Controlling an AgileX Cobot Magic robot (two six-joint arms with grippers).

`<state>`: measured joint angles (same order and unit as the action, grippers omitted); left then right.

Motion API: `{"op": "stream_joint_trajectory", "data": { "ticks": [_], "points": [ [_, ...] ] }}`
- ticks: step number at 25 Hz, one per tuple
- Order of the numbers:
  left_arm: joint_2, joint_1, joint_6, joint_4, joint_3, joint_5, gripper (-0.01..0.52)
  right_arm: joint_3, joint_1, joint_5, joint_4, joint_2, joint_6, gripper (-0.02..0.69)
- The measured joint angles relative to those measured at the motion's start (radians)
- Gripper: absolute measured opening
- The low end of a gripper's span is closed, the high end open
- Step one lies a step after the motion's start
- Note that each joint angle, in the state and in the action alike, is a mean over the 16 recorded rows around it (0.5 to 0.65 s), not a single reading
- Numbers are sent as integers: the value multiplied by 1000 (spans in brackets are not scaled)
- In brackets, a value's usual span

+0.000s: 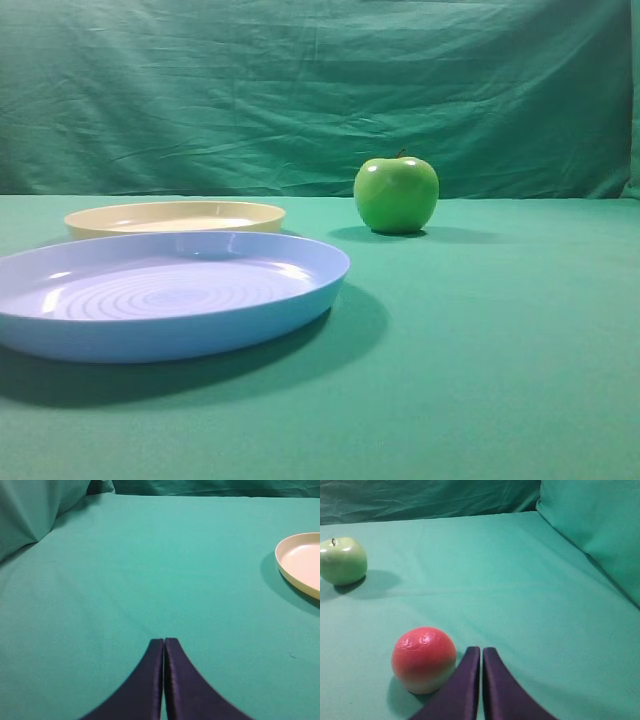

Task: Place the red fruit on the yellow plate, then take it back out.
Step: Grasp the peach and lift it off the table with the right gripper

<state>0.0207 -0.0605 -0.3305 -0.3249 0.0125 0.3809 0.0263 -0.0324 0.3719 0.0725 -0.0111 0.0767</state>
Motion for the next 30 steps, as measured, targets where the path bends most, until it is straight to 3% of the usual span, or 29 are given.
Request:
{"op": "stream_joint_trajectory", "data": {
  "ticks": [13, 30],
  "points": [
    [0, 0, 0, 0, 0, 0, 0, -90, 0, 70, 0, 53, 3, 0],
    [0, 0, 0, 0, 0, 0, 0, -648, -28, 409, 103, 502, 141, 17]
  ]
}}
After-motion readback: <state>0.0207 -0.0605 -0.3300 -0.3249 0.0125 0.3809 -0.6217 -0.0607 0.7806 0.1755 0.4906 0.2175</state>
